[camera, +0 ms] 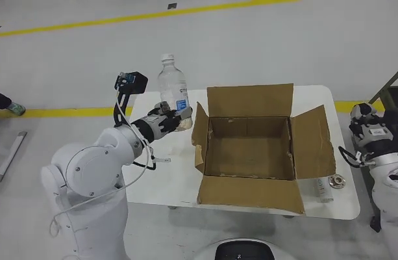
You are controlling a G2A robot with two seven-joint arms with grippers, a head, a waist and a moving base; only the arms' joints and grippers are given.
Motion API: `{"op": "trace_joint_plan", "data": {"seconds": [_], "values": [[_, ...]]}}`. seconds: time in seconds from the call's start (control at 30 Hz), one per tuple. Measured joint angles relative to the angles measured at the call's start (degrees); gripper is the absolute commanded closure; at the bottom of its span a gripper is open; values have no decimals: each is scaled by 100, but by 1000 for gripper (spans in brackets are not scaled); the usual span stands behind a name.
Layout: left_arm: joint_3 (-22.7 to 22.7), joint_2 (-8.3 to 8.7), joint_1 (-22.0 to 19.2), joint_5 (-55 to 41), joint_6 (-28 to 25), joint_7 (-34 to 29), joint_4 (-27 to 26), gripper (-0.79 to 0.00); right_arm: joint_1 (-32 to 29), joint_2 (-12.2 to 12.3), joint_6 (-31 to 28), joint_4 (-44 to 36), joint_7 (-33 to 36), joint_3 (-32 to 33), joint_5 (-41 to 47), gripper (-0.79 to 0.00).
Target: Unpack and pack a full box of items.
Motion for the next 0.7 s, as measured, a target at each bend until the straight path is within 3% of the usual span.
{"op": "trace_joint_plan", "data": {"seconds": [0.07, 0.1, 0.13, 0.17, 0.5, 0.53, 0.57, 0.6, 0.63, 0.7], "values": [[-1, 0, 1, 4, -1, 0, -1, 0, -21, -10, 113, 0, 306, 55, 502, -46], [-1, 0, 1, 4, -1, -1, -1, 0, -29, -13, 191, -1, 554, 100, 882, -271], [-1, 0, 1, 3, -1, -1, -1, 0, -35, -13, 236, -5, 748, 131, 1149, -406], [-1, 0, 1, 2, -1, -1, -1, 0, -41, -11, 257, -14, 942, 160, 1388, -785], [-1, 0, 1, 2, -1, -1, -1, 0, -139, -32, 469, -34, 1764, 249, 3601, -785], [4, 0, 7, -4, -4, 5, 1, 0, -143, -30, 454, -39, 1803, 225, 3664, -625], [29, -3, 43, -52, -11, 49, 9, 0, -146, -28, 447, -38, 1832, 197, 3703, -369], [103, -10, 121, -223, -19, 148, 24, 0, -146, -23, 434, -36, 1861, 153, 3710, -49], [173, -14, 160, -371, -42, 223, 25, 0, -145, -19, 411, -34, 1875, 118, 3673, 0], [364, -25, 186, -580, -58, 378, 39, 0, -150, -13, 322, -26, 1895, 30, 3648, 0]]}}
